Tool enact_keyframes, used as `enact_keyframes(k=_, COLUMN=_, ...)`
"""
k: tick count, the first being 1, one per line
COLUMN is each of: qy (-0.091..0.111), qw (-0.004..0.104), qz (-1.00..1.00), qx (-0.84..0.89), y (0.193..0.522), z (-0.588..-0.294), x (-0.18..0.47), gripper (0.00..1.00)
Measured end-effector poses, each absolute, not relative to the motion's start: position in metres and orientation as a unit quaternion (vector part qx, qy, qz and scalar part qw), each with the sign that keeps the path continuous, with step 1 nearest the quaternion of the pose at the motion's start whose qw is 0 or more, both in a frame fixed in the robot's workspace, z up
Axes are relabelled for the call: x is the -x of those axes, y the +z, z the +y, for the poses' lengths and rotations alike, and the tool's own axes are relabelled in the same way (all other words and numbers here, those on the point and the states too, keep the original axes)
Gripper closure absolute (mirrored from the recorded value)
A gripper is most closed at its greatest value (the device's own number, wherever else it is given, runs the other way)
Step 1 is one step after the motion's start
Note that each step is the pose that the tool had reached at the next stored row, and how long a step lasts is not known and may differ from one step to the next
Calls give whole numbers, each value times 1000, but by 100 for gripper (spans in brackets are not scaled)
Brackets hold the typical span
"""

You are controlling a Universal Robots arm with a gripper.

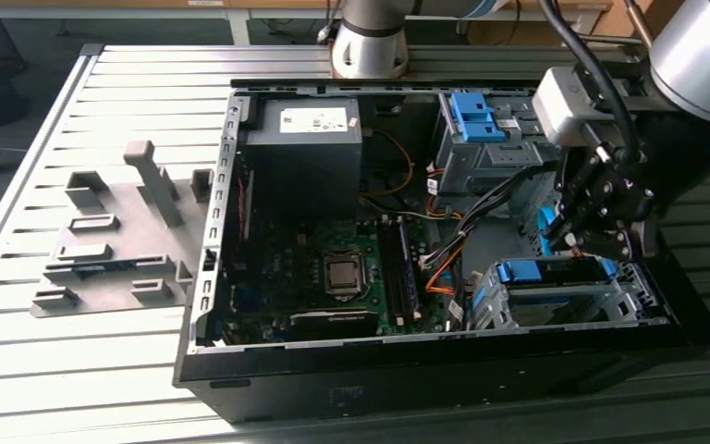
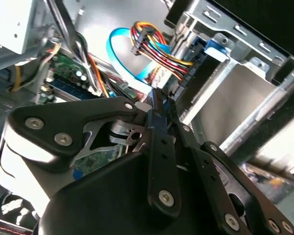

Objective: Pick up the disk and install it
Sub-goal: 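Insert the second disk wire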

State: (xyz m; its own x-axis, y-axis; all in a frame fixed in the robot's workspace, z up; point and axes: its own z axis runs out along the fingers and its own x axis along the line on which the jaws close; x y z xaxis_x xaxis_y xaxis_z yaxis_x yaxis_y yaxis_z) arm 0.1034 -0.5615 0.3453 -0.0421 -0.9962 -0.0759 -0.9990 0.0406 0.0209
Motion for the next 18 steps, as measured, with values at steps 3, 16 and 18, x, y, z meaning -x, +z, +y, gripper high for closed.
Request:
enact_keyframes(k=3, qy=35, qw=21, qz=721, qx=692, y=343, z=-564, x=-103, gripper=84)
enact_keyframes(k=16, qy=35, qw=21, qz=721, qx=692, y=337, z=-572, x=-105, gripper=84)
enact_keyframes(k=18, qy=35, qw=21, qz=721, qx=692, y=336, z=-572, x=-105, gripper=84)
